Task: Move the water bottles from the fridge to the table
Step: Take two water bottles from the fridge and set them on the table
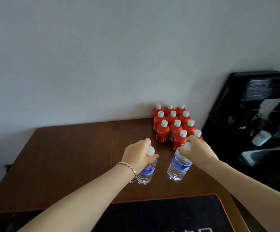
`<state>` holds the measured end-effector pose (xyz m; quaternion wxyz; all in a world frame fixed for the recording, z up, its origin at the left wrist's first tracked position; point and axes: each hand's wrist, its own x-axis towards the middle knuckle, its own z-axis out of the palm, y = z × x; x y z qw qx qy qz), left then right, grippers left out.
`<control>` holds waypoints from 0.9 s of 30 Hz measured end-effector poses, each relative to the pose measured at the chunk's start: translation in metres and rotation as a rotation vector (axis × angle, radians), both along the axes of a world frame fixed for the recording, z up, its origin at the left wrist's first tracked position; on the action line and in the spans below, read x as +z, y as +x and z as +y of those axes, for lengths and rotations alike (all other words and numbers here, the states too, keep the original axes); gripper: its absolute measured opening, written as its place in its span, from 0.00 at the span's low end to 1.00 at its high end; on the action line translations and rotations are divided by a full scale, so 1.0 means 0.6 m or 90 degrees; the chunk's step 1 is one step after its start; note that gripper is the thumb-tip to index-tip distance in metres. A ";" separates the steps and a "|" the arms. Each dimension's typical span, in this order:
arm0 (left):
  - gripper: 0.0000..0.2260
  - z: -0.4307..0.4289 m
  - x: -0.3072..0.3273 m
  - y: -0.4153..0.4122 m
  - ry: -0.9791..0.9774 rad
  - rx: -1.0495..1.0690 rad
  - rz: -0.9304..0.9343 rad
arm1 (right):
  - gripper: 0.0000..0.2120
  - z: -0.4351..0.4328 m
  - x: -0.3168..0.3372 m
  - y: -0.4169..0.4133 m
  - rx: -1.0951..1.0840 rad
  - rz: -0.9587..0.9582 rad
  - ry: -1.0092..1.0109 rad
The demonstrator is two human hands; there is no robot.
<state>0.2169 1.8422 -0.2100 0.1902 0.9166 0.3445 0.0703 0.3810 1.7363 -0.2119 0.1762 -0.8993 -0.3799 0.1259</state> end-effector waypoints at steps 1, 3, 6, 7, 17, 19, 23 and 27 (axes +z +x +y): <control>0.14 0.008 -0.006 0.015 -0.002 -0.011 -0.002 | 0.12 0.010 -0.005 0.014 -0.008 0.006 -0.002; 0.14 0.020 -0.017 0.048 -0.008 -0.027 -0.007 | 0.12 0.024 -0.016 0.047 -0.025 0.022 -0.011; 0.14 0.028 -0.033 0.105 -0.031 -0.032 -0.025 | 0.12 0.031 -0.031 0.102 -0.030 0.023 -0.025; 0.14 0.029 -0.037 0.126 -0.040 -0.034 -0.033 | 0.11 0.031 -0.036 0.121 -0.029 0.016 -0.024; 0.15 0.010 -0.090 0.319 -0.102 -0.016 -0.085 | 0.11 0.031 -0.081 0.268 -0.046 0.041 0.005; 0.15 0.003 -0.102 0.339 -0.096 -0.024 -0.094 | 0.13 0.029 -0.089 0.282 -0.058 0.038 0.017; 0.15 -0.008 -0.112 0.353 -0.057 -0.048 -0.105 | 0.13 0.022 -0.097 0.289 -0.060 0.045 0.031; 0.16 -0.010 -0.120 0.339 -0.049 -0.018 -0.123 | 0.14 0.009 -0.102 0.281 -0.052 0.063 0.033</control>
